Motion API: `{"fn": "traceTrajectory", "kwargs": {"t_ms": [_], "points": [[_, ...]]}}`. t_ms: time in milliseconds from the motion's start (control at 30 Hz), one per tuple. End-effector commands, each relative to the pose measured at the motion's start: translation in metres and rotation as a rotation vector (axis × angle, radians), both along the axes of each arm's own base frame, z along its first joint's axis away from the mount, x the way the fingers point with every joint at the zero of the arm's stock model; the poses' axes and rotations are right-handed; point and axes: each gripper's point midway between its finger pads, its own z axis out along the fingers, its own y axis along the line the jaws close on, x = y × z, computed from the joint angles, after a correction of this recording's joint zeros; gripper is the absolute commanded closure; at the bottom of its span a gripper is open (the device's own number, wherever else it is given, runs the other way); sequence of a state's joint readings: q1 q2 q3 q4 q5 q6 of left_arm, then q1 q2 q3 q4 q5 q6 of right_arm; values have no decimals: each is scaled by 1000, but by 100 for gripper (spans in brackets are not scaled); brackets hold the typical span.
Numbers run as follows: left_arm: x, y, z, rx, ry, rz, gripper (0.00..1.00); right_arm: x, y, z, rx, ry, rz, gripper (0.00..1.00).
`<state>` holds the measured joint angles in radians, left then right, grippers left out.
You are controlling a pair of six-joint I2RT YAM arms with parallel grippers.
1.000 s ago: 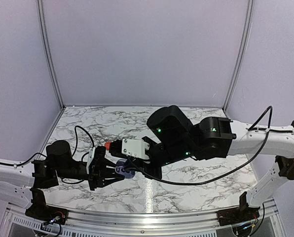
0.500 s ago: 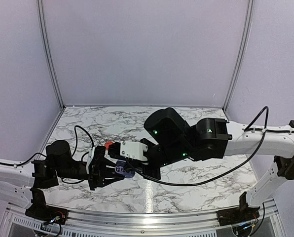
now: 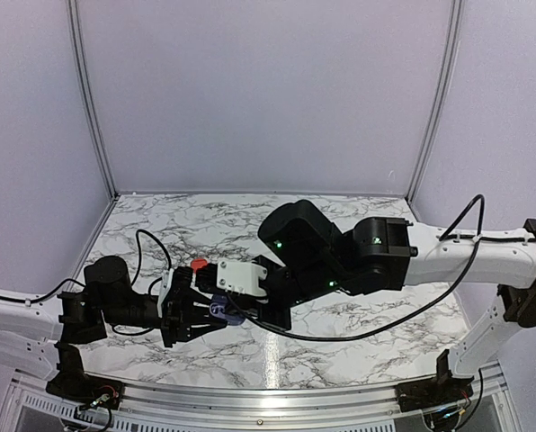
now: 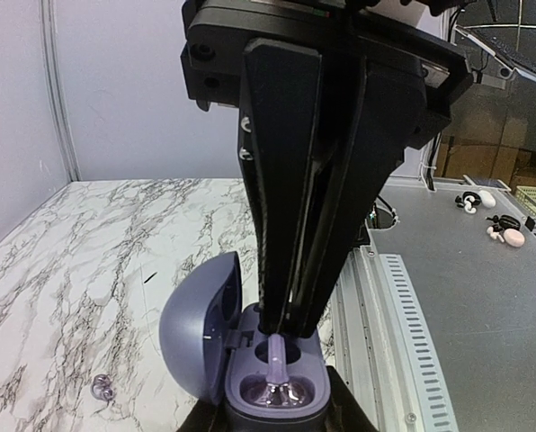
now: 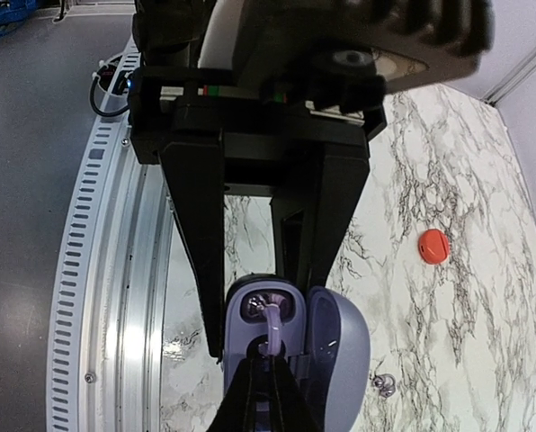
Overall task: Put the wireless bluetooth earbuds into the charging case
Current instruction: Adjust the left earbud in the left side groove of the charging case, then move the right earbud to the center of the board.
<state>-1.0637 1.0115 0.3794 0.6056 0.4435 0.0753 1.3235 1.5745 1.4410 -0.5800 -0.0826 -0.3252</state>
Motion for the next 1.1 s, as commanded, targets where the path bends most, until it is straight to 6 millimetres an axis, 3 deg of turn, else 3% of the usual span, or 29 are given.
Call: {"fn": "traceTrajectory", "kwargs": {"t_ms": [0,67,133,300,467,500,600,767,867,1067], "points": [[1,-2,18,-61,-33,3,100,1,-1,42,95,-16,-2,91],[5,-2,17,-60,-25,21,100,3,-4,53,140,-34,-18,89],[8,0,16,-66,-14,39,100,9,-10,63,196,-43,-46,81],[20,8,16,-90,8,89,100,43,-40,87,340,3,-152,69],[29,16,15,-110,35,139,100,77,-76,97,455,24,-304,39],[31,18,15,-117,39,153,100,88,-83,90,455,37,-344,32],[36,24,17,-135,48,179,100,120,-100,58,375,61,-411,33],[39,32,17,-153,58,213,100,179,-111,-2,200,121,-479,48],[40,33,17,-158,62,220,100,205,-100,-31,128,158,-468,51],[40,33,16,-158,61,219,100,226,-66,-101,-55,250,-358,55]]}}
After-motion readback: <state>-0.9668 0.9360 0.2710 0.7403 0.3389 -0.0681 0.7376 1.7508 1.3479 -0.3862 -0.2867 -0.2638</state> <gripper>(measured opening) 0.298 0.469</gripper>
